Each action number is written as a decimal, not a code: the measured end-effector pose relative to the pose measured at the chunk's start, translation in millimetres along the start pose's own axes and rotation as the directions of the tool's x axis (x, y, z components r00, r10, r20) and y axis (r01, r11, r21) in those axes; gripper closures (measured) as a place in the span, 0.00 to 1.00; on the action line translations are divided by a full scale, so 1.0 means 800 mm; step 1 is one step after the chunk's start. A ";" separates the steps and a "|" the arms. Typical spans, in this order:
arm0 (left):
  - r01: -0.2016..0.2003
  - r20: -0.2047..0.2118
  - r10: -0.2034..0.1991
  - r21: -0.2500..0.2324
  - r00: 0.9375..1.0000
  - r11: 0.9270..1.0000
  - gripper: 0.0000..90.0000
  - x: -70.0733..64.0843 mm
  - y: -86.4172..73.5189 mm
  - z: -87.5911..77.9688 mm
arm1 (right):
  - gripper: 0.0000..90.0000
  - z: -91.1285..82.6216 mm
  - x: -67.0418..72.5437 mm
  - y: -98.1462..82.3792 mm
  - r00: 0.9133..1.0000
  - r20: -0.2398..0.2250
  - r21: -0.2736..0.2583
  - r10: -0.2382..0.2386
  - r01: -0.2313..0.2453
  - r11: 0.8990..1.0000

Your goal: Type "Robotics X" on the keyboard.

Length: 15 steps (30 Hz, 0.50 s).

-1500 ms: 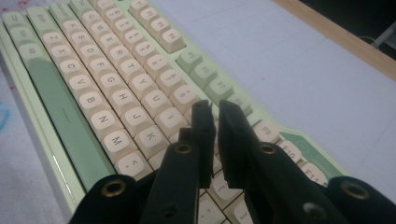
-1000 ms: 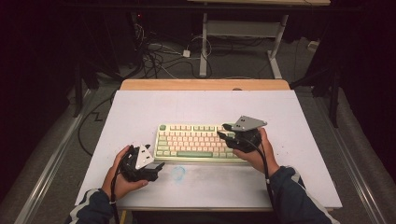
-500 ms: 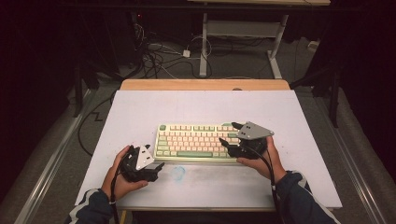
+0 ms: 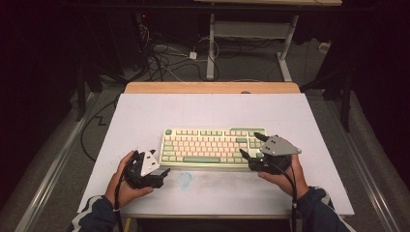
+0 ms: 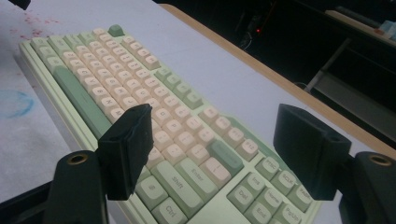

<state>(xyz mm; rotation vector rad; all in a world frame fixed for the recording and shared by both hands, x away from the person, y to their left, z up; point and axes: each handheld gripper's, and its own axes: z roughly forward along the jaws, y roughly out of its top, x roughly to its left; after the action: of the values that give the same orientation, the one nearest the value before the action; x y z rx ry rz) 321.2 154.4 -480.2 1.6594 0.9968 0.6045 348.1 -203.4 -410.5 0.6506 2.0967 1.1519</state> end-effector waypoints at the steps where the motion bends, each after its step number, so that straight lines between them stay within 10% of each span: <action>1: -0.001 -0.001 0.001 0.000 1.000 1.000 0.21 0.000 0.000 0.000 | 0.33 -0.002 0.000 -0.001 1.000 0.006 -0.003 0.003 -0.003 1.000; 15: 0.010 -0.025 -0.011 -0.018 1.000 1.000 0.23 0.002 0.004 -0.001 | 0.30 -0.039 -0.010 -0.037 0.993 0.103 -0.021 0.057 -0.055 0.998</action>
<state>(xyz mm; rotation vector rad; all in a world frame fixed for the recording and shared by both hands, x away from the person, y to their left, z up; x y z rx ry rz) 322.3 155.6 -476.8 1.6333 1.0146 0.6270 327.3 -240.6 -421.1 0.7489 1.9901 1.1415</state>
